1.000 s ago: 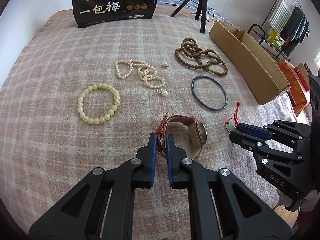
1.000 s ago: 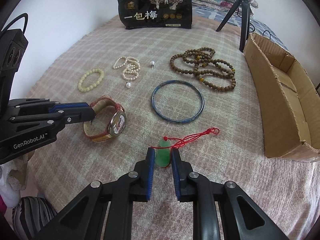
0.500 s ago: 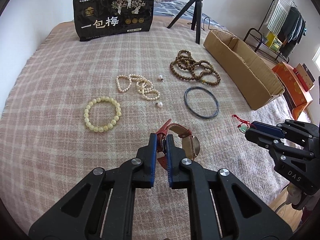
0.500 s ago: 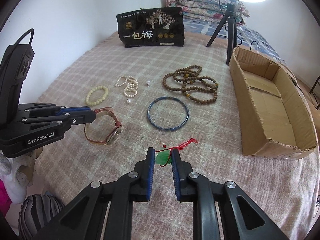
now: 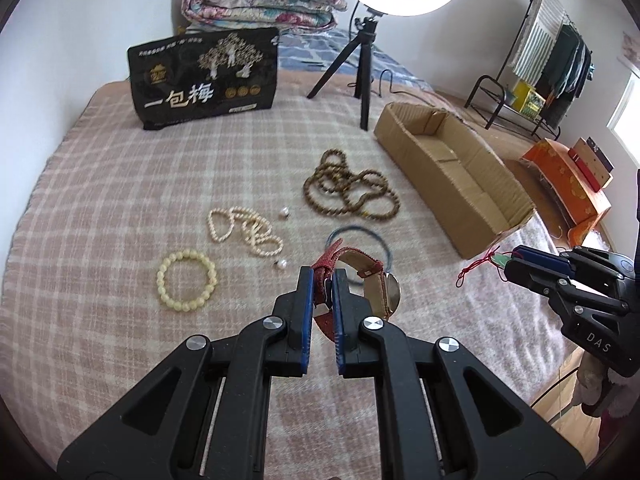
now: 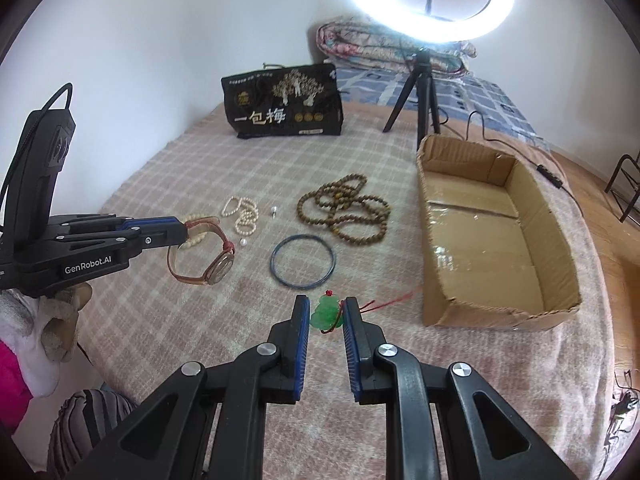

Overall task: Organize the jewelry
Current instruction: 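Carry the watch in the left tool and pendant in the right tool over the box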

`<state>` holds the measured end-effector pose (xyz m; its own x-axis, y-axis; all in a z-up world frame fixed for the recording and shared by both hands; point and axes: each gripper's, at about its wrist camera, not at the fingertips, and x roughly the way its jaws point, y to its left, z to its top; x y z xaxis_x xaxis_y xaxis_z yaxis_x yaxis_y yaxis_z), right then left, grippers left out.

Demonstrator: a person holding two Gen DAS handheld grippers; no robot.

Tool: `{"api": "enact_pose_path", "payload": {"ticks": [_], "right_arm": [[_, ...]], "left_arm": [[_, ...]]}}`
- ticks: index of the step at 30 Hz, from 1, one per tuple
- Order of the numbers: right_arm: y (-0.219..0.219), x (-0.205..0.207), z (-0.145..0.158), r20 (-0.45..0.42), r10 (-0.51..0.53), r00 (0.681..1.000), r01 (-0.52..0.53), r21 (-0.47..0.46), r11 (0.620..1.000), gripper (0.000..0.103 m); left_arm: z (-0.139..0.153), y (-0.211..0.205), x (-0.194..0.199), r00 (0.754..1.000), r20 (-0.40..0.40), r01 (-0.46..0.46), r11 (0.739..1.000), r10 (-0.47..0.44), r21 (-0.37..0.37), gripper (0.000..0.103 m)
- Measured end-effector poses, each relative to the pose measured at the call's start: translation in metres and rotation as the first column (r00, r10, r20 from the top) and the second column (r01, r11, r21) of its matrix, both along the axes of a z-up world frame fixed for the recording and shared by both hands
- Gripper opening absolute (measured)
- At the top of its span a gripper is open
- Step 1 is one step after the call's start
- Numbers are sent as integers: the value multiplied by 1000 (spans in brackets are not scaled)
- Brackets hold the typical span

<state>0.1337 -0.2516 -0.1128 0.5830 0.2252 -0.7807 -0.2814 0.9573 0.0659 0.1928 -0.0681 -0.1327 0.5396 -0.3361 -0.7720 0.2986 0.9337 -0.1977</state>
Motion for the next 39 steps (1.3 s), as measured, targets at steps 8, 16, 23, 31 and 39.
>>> {"api": "enact_pose_path", "payload": {"ticks": [8,16,23,31,39], "right_arm": [[-35,10,20,43,-60,997,60,1,998,15],[-71,24,30,71,-122,990,123,-7,992,15],[-105,42,28,71,-183,980,184,-2,983,15],[-136,63,13,48,-241,969,242,-28,970,15],[-152,79,-5,19,-269,963,270,-66,961,15]], "left_arm": [[20,-36,16,998,35,50,998,-49,-23,7],[37,-80,38,993,70,98,994,-95,-42,7],[39,-120,60,990,71,130,990,-126,-54,7],[20,-164,84,987,38,159,987,-158,-32,7],[-5,-189,101,987,-3,161,987,-161,-12,7]]}}
